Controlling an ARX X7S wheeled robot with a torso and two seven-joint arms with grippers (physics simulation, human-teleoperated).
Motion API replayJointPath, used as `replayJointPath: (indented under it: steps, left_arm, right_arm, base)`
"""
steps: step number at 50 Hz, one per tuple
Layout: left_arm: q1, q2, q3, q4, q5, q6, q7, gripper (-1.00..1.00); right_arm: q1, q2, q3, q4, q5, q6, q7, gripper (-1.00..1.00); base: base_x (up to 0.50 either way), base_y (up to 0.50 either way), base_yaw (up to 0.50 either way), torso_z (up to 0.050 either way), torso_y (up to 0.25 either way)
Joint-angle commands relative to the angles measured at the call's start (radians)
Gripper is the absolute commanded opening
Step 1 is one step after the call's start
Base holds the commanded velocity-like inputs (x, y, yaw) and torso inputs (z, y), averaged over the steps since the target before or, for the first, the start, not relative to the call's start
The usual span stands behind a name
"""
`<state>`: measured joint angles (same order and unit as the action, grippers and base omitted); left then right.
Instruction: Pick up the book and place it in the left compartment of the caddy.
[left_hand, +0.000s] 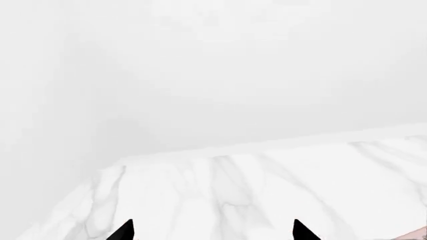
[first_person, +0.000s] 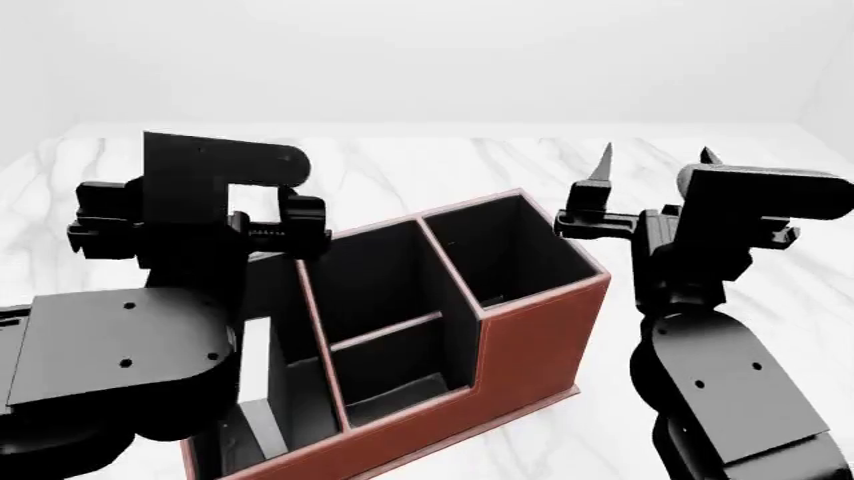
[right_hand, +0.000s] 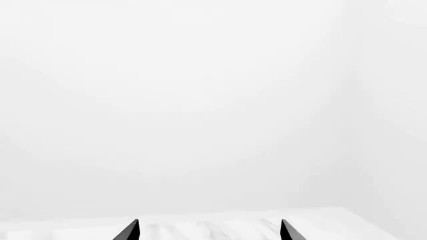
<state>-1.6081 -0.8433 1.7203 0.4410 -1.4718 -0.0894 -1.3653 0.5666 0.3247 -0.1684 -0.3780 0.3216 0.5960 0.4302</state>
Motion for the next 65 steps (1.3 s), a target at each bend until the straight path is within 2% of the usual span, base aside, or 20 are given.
replayJointPath:
  steps: [1,14,21,24,31,46,65]
  left_arm:
    - [0.104,0.025,0.031,-0.077,0.342,0.100,0.006,1.00]
    - [0.116,0.043,0.044,-0.149,0.571,0.133,-0.015,1.00]
    - [0.071,0.042,0.069,-0.150,0.775,0.124,-0.008,1.00]
    - [0.066,0.041,0.060,-0.146,0.773,0.122,-0.013,1.00]
    - [0.053,0.041,0.057,-0.129,0.802,0.107,-0.017,1.00]
    - [-0.018,0.035,0.040,-0.087,0.810,0.033,0.004,1.00]
    - [-0.065,0.035,0.015,-0.055,0.793,-0.025,0.021,1.00]
  right_arm:
    - [-0.015,-0.018,-0.069,-0.048,-0.044,-0.073,0.000,1.00]
    - [-0.051,-0.008,-0.099,-0.021,-0.114,-0.296,-0.023,1.00]
    - [-0.042,-0.012,-0.077,-0.038,-0.128,-0.365,-0.003,1.00]
    - [-0.048,-0.011,-0.082,-0.036,-0.147,-0.434,-0.011,1.00]
    - [-0.045,-0.012,-0.072,-0.054,-0.137,-0.478,-0.014,1.00]
    - [0.046,-0.013,-0.057,-0.112,-0.096,-0.387,-0.004,1.00]
    - [0.077,-0.005,-0.053,-0.152,-0.073,-0.354,0.003,1.00]
  base:
    - [0.00,0.00,0.00,0.000,0.000]
    - [0.00,0.00,0.00,0.000,0.000]
    - [0.00,0.00,0.00,0.000,0.000]
    - [0.00,0.00,0.00,0.000,0.000]
    - [0.00,0.00,0.00,0.000,0.000]
    - [0.00,0.00,0.00,0.000,0.000]
    - [0.00,0.00,0.00,0.000,0.000]
